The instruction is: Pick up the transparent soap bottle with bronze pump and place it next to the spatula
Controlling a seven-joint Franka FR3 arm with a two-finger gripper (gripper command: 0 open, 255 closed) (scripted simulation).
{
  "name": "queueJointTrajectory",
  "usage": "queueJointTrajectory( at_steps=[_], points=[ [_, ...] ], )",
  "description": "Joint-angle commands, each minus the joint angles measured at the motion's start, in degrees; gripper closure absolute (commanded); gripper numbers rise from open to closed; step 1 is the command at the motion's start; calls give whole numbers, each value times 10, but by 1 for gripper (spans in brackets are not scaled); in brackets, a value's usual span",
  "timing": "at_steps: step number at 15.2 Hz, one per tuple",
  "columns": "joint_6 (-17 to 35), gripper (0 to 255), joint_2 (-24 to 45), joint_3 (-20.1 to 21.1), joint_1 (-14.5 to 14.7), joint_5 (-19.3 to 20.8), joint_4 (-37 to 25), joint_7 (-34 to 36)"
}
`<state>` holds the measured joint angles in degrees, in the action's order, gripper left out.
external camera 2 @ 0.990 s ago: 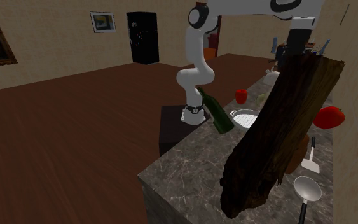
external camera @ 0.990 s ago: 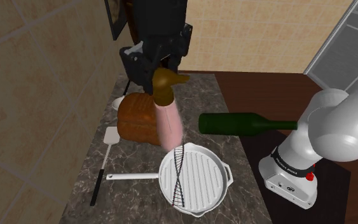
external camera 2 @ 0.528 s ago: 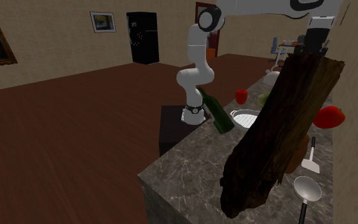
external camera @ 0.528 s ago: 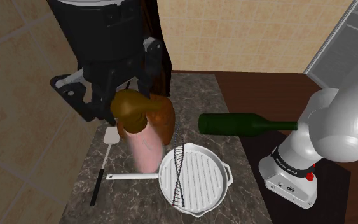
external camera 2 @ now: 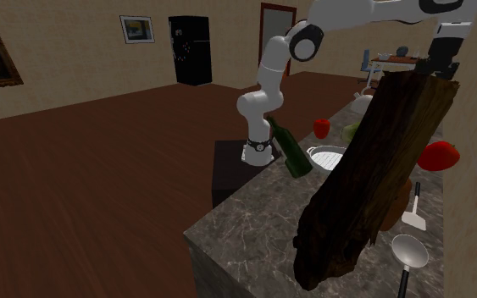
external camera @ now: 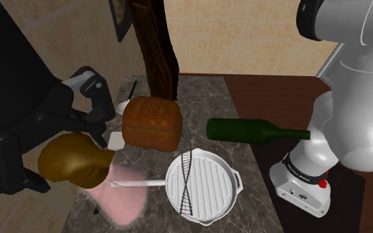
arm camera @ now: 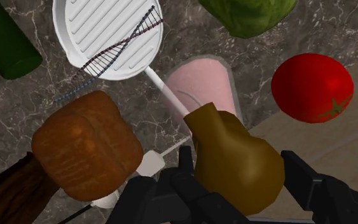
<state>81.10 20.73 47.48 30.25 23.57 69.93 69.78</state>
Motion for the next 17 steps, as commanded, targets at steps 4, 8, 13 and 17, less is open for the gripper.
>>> queueJointTrajectory(
  at_steps=[4, 8, 13, 17],
  points=[
    [-59, 255, 106, -21, 112, 70, -148, 30],
    [-15, 255, 87, -14, 83, 56, -82, 39],
    [33, 255, 72, -9, 57, 45, -16, 48],
    [65, 255, 65, -7, 42, 40, 25, 54]
  ],
)
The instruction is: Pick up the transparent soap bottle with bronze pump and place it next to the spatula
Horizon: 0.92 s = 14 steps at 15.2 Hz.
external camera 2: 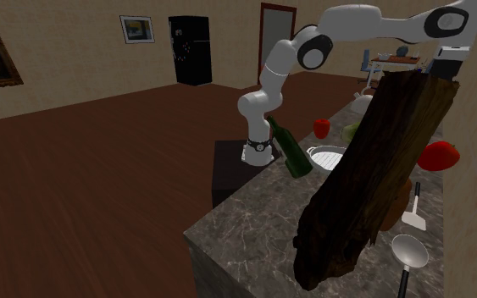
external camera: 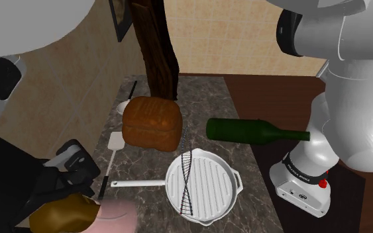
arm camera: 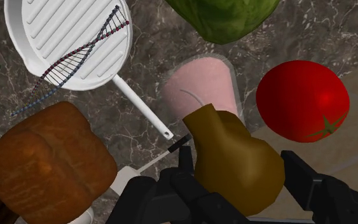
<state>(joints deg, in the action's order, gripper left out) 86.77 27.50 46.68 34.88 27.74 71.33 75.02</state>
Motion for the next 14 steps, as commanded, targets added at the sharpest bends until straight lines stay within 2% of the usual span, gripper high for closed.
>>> queueJointTrajectory(
  at_steps=[1, 7, 8, 13, 14],
  points=[
    [9, 255, -3, 1, -4, -1, 11, 1],
    [9, 255, -2, 1, -4, -1, 11, 1],
    [9, 0, -3, 1, -4, -1, 11, 1],
    [9, 0, -2, 1, -4, -1, 11, 1],
    [-14, 0, 3, 0, 8, 2, -18, -1]
  ],
)
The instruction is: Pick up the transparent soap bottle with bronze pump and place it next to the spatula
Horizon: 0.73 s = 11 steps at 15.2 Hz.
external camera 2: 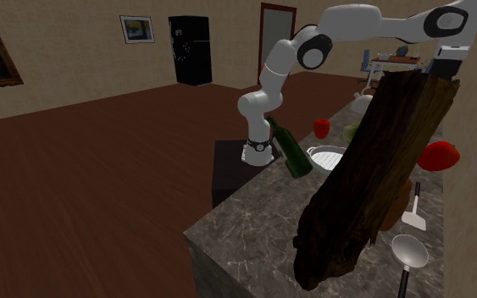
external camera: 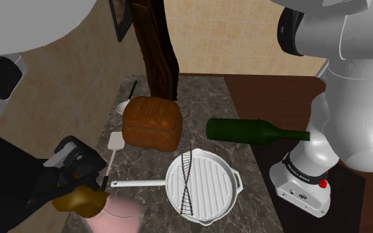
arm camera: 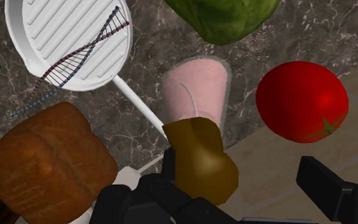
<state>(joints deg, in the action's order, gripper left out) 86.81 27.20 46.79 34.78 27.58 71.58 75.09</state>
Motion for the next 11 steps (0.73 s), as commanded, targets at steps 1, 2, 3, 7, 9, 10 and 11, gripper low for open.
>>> queueJointTrajectory(
  at_steps=[1, 2, 3, 7, 9, 10, 11],
  points=[
    [-38, 0, 14, -3, 23, 9, -53, -4],
    [-64, 0, 23, -6, 39, 15, -88, -6],
    [-85, 0, 32, -9, 54, 22, -119, -9],
    [-85, 0, 32, -9, 54, 22, -119, -9],
    [-85, 0, 32, -9, 54, 22, -119, -9],
    [-85, 0, 32, -9, 54, 22, -119, -9],
    [-85, 0, 32, -9, 54, 22, -119, -9]
  ],
)
